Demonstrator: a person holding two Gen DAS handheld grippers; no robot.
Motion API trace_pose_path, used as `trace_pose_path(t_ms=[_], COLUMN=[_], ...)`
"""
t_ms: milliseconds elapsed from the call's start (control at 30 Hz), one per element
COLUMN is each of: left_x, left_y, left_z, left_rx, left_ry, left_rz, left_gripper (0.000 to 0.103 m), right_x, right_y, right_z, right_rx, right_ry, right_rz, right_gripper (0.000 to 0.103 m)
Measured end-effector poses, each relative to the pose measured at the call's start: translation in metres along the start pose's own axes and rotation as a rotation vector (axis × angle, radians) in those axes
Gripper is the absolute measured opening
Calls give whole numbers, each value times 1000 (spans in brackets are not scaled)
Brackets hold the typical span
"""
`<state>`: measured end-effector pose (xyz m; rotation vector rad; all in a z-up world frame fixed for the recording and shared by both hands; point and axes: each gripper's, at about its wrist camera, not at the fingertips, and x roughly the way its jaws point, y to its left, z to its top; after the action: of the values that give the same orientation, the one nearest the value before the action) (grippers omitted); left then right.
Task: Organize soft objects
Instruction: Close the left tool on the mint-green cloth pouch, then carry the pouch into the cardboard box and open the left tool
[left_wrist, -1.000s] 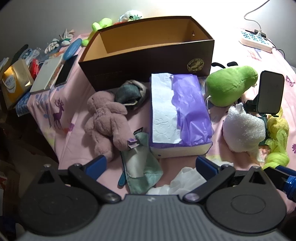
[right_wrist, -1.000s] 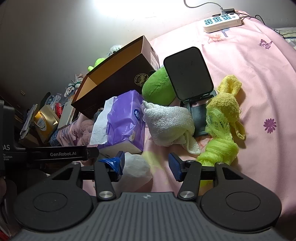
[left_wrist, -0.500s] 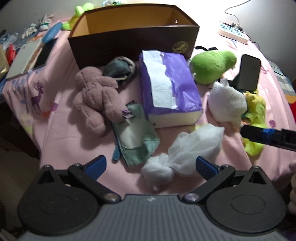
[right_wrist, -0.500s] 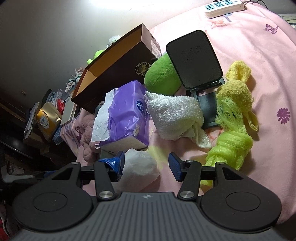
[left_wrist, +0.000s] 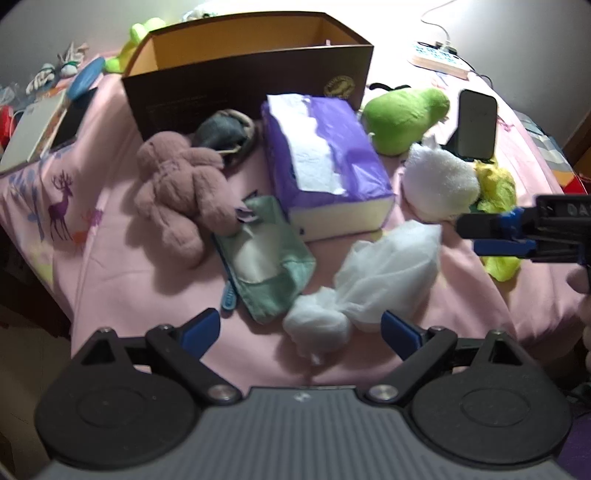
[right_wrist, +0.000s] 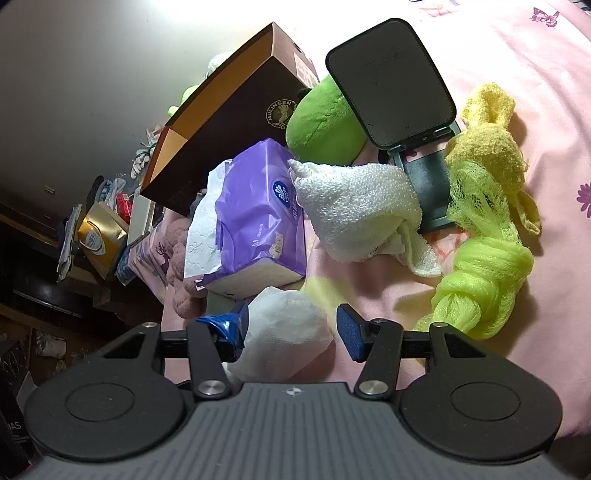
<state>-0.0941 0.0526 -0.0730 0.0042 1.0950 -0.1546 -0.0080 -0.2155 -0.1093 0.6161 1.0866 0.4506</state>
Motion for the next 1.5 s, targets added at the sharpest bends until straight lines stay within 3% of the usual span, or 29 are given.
trace_pose_path(t_ms=[133, 233, 400, 467, 600, 667, 733, 800, 867, 967, 1000, 1267, 1500], left_x=[3, 4, 10, 13, 23, 32, 43, 55, 62, 62, 62, 19, -30], left_y=[39, 58, 59, 57, 39, 29, 21, 18, 22, 26, 27, 22, 30], left_z=[15, 26, 30, 30, 29, 29, 30, 32, 30, 25, 24, 25, 37], left_rx=[-148, -230, -237, -235, -194, -167, -139, -126, -152, -178, -190, -167, -239], left_ry=[-31, -47, -71, -65, -54, -46, -30, 10, 34, 17, 14, -97, -225], left_rz=[40, 30, 20, -29, -79, -63, -26, -9, -26, -30, -36, -10, -74], left_gripper=[92, 79, 75, 76, 92, 91, 80, 44, 39, 13, 9, 3, 2], right_x=[-5, -7, -12, -14, -14, -14, -13, -13, -15, -18, -19, -20, -15], right_y=[-4, -7, -9, -10, -11, -10, -9, -8, -9, -10, -11, -7, -4], right_z=[0, 1, 2, 3, 3, 4, 3, 3, 3, 4, 5, 10, 13], right_rx=[6, 13, 14, 18, 20, 17, 12, 10, 9, 11, 12, -17, -41], right_ry=[-13, -23, -41, -48, -52, -52, -52, -51, -55, -71, -75, -84, -73], right_rz=[-7, -15, -28, -32, -39, -38, -40, -43, -46, -56, -59, -48, -20], right_gripper=[38, 38, 38, 38, 38, 38, 38, 38, 38, 38, 38, 38, 38])
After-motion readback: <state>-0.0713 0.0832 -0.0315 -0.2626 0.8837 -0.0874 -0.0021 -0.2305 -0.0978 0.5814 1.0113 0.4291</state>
